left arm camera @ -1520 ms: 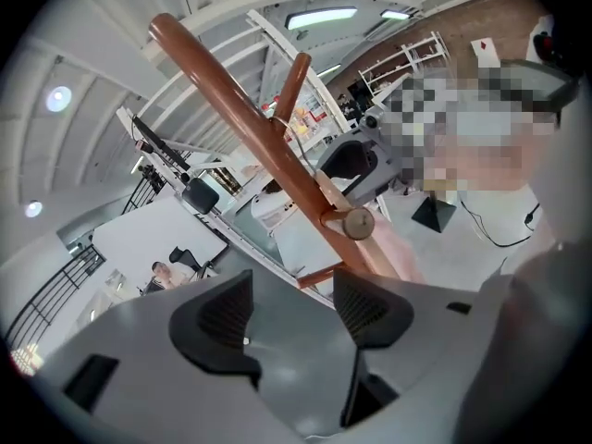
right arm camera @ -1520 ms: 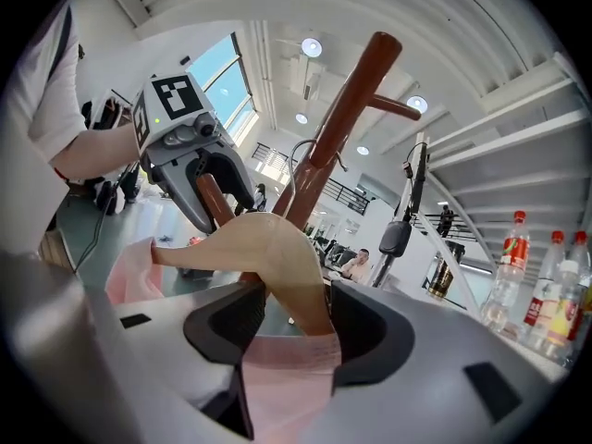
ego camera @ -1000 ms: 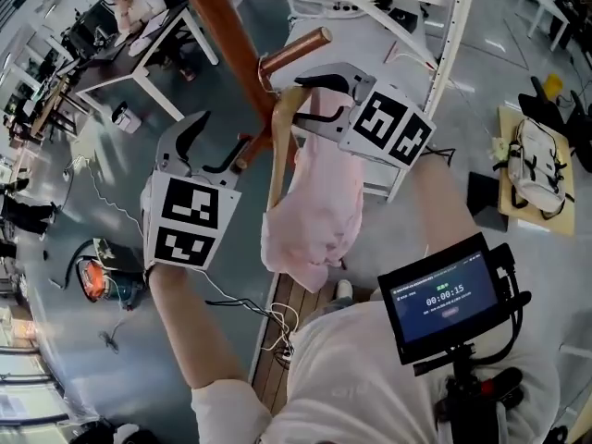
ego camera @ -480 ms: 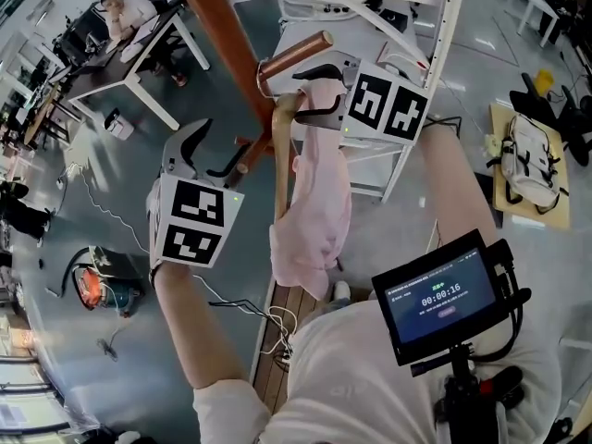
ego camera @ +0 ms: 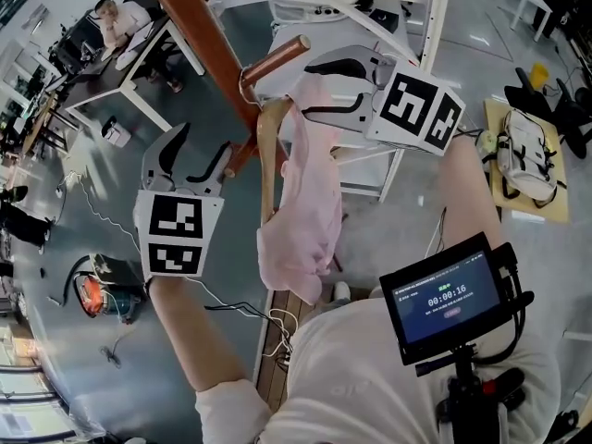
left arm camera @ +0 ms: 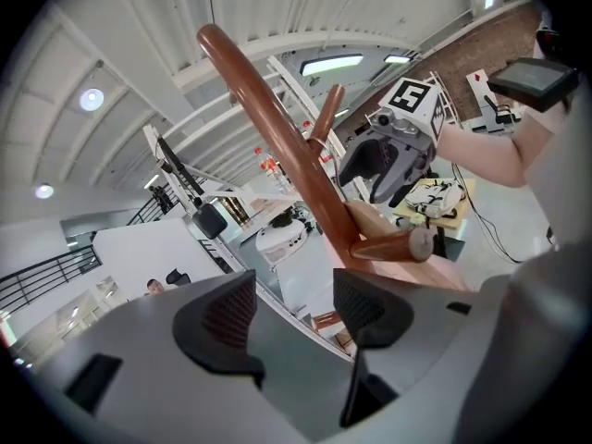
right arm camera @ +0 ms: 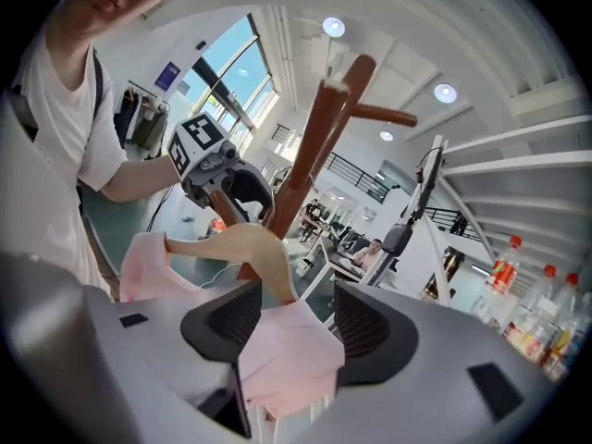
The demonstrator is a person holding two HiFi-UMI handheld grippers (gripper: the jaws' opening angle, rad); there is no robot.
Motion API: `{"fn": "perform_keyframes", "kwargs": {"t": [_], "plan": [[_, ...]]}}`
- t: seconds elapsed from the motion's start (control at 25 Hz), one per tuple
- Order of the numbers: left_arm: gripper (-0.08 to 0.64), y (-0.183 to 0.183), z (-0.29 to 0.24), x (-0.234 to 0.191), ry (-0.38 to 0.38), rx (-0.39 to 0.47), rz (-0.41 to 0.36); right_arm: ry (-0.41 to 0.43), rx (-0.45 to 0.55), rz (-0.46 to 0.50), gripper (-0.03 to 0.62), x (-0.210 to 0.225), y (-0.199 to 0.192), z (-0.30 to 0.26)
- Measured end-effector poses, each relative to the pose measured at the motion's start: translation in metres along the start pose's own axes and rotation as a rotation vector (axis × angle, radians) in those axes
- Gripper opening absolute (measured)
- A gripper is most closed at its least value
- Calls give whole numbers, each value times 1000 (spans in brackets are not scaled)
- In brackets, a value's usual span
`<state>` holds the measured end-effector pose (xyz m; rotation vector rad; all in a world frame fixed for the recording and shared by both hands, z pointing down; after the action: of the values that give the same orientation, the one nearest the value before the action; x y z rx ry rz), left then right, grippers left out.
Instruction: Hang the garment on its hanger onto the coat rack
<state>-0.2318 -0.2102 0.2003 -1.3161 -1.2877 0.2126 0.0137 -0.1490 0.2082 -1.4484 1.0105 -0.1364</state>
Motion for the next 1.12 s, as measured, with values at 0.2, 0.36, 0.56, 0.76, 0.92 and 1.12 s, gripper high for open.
{"fn": "perform_keyframes", "kwargs": {"t": [0.2, 0.36, 0.56, 0.76, 0.92, 1.12], "plan": [[261, 28, 38, -10, 84, 120, 10, -150, 88, -50, 233, -10, 18, 46], [261, 62, 59, -3, 114, 281, 10, -277, 131, -83, 232, -20, 24, 82], [188, 107, 66, 28, 32, 486, 40, -425, 179, -108, 230, -43, 34, 133], [98, 134, 40, 64, -73, 603, 87, -579, 186, -136, 229, -71, 33, 187], [8, 141, 11, 95, -166, 698, 220, -702, 182, -138, 229, -92, 22, 223], [8, 153, -22, 153, -283, 747, 283, -869, 154, -140, 170, -130, 18, 275]]}}
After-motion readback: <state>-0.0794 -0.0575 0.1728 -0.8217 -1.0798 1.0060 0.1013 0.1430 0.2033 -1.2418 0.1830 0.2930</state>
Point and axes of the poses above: the fingertips, and each gripper's own axes: z backward along the fingers, x to its right, y out of its top, the point moved 10 cm from there along z, backward along the fingers, and after that the axes turned 10 degrees about x, right-handed, at the moved point
